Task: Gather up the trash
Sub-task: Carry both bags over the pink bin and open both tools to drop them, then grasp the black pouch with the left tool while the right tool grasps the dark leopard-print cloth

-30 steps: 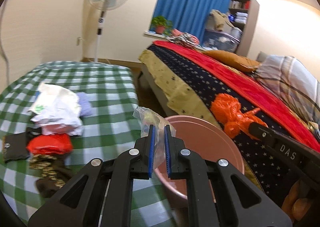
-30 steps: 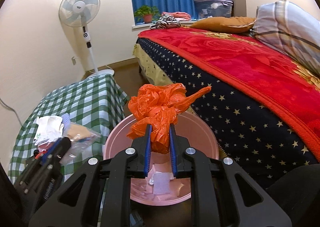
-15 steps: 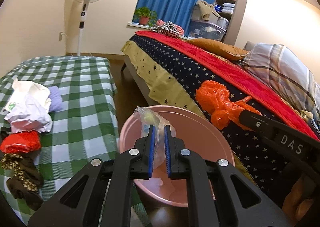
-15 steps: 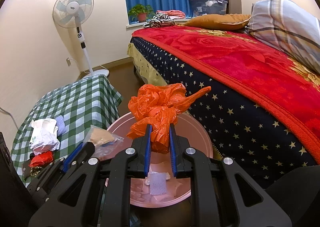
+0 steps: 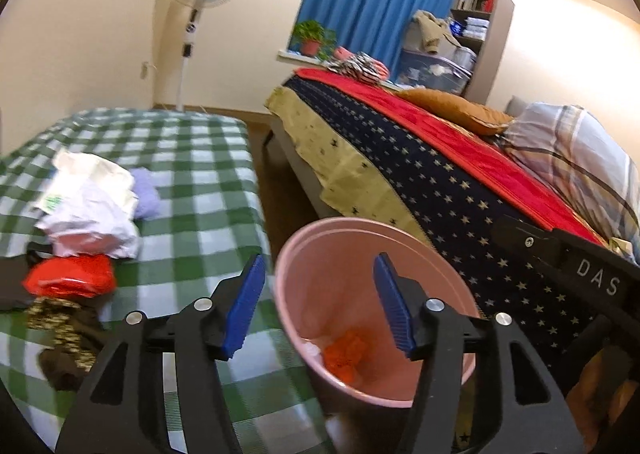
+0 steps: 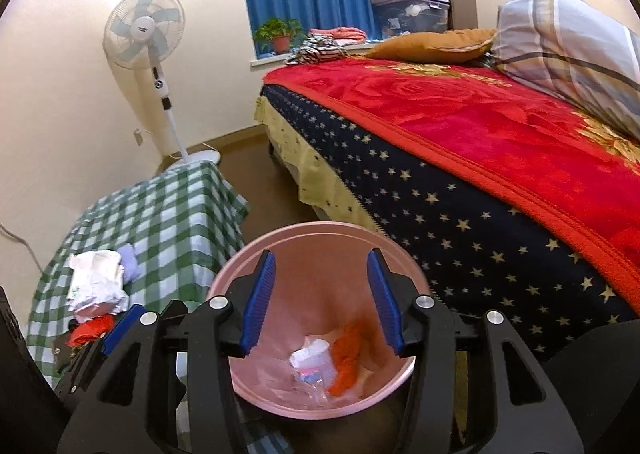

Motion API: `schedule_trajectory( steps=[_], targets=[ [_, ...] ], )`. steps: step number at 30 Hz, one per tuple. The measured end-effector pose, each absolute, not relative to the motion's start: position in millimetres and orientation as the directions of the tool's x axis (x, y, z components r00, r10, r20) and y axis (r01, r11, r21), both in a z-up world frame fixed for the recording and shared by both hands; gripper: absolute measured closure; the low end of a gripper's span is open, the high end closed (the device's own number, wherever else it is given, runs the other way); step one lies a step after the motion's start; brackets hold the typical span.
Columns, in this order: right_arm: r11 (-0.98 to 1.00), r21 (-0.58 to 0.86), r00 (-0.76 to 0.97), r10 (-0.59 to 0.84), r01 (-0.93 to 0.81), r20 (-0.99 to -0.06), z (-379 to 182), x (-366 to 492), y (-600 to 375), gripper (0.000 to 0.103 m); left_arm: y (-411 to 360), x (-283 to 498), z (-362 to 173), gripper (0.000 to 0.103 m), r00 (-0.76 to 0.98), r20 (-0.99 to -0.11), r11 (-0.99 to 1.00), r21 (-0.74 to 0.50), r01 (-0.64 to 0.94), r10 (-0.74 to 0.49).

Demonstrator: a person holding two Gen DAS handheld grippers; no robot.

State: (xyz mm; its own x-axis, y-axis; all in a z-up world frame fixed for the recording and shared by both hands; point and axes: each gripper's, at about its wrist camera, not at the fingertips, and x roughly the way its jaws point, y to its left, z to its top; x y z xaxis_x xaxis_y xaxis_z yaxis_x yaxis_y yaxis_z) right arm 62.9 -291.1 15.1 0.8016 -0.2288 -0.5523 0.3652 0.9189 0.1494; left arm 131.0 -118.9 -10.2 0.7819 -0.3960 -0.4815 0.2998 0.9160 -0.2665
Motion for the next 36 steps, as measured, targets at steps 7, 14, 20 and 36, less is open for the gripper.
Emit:
schedule_trajectory(
  steps=[7, 14, 20, 36],
  targets=[
    [0.934, 0.187, 0.829, -0.162, 0.303, -0.535, 14.4, 64.1, -275.1, 0.054, -90.2, 122.8, 0.0, 0.047, 0.836, -0.473, 0.957, -0.214, 0.198, -0.278],
    [0.955, 0.227, 0.843, -0.041, 0.191, -0.537, 4.0, 72.8, -244.0, 0.054, -46.1, 113.7, 4.1, 0.047, 0.865, -0.473, 0.977, -0.198, 0.08, -0.167],
    [0.963, 0.255, 0.835, 0.071, 0.085, -0.546, -10.6, 82.4, -211.2, 0.054, 14.8, 104.4, -2.5, 0.059, 0.85, -0.526, 0.97, -0.226, -0.088, -0.045],
    [0.926, 0.304, 0.696, 0.37, -0.223, -0.616, -55.9, 100.5, -111.0, 0.042, 94.0, 80.0, -2.8, 0.073, 0.82, -0.537, 0.905, -0.221, -0.363, 0.198]
  ],
)
